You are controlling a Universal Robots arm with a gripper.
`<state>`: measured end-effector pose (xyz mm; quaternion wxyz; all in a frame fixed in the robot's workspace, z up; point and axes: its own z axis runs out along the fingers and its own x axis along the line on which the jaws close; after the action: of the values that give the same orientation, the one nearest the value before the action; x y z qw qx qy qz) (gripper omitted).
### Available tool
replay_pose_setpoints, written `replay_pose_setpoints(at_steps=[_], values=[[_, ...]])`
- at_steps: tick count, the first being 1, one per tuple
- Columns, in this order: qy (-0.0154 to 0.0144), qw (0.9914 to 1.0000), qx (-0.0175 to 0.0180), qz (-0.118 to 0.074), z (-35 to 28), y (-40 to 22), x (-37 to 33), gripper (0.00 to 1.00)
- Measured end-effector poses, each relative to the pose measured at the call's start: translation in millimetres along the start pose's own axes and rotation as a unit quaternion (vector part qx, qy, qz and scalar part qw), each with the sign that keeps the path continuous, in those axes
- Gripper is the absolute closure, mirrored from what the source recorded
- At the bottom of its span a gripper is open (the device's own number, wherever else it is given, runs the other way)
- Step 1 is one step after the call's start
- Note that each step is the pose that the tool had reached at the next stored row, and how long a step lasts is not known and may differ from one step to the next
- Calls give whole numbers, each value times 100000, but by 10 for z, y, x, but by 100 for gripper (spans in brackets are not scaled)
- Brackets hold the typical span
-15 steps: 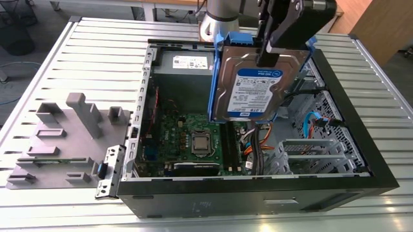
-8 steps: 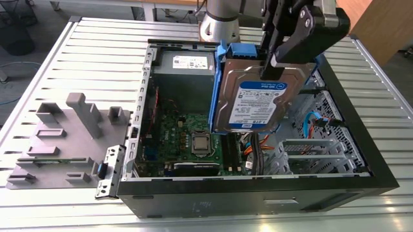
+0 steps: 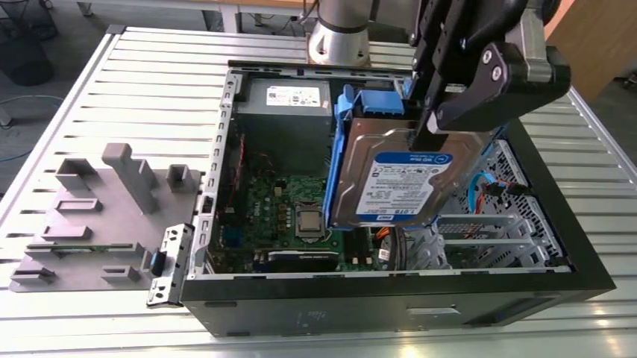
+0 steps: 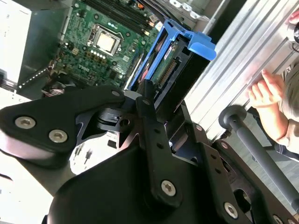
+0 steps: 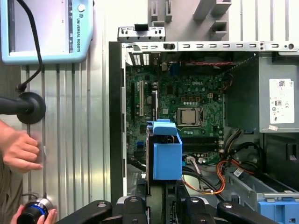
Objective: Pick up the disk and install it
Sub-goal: 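Pick up the disk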
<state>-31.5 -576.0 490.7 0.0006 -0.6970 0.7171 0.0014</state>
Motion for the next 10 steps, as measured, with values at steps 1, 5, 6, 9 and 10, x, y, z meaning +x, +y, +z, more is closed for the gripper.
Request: replay_pose_setpoints(at_steps=[1,5,6,9,10], values=[[13,100000,-3,-1,-1,0,10,65],[10,100000,-3,-2,-1,-1,14,65],[4,100000,0,-2,0,-1,14,65],[7,100000,-2,-6,-1,-4,15,65],[4,100000,-1,-9,0,-12,15,65]])
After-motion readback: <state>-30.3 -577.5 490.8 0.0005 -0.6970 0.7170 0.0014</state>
